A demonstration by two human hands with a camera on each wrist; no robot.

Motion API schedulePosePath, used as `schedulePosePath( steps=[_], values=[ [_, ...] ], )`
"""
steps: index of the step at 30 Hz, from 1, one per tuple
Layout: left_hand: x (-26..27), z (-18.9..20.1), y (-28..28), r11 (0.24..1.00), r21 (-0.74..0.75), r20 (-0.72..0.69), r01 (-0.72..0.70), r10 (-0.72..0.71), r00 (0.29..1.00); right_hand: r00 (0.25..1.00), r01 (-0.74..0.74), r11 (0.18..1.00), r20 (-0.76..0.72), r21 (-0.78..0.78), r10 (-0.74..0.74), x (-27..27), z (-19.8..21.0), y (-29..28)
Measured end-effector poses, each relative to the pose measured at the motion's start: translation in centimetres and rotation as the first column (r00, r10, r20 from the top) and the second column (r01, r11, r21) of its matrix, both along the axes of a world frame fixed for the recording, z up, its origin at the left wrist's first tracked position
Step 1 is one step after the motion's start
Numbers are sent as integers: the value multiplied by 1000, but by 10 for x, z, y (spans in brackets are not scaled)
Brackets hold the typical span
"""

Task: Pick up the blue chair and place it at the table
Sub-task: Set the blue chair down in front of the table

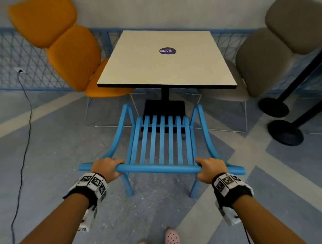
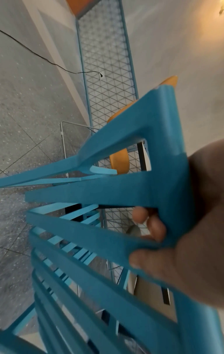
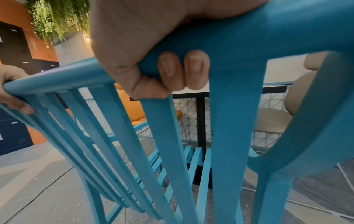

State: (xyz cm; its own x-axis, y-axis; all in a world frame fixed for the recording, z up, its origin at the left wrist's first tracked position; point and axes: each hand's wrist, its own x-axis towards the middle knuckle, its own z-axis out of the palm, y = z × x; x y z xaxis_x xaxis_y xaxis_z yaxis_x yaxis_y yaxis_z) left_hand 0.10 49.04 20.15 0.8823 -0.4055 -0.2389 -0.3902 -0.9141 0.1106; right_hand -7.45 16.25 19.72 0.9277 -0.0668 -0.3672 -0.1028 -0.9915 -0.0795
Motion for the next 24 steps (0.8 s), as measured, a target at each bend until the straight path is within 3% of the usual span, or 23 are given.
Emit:
schedulePosePath(
  steps=[3, 11, 19, 24],
  values=[
    [17, -9, -3, 998, -53, 68, -23, 27, 997, 1000, -8, 1000, -7, 3, 8, 18, 0, -2],
    [45, -11, -10, 1000, 9, 76, 0, -1, 997, 999, 33, 999, -18, 21, -33, 42, 1, -6],
    [45, -25, -9, 987, 45, 67, 155, -157, 985, 999, 44, 999, 16, -16, -43, 25, -10, -18],
    [51, -21, -23, 987, 29, 115, 155, -158, 981, 999, 38, 999, 9, -33, -37, 37, -5, -28]
  ],
)
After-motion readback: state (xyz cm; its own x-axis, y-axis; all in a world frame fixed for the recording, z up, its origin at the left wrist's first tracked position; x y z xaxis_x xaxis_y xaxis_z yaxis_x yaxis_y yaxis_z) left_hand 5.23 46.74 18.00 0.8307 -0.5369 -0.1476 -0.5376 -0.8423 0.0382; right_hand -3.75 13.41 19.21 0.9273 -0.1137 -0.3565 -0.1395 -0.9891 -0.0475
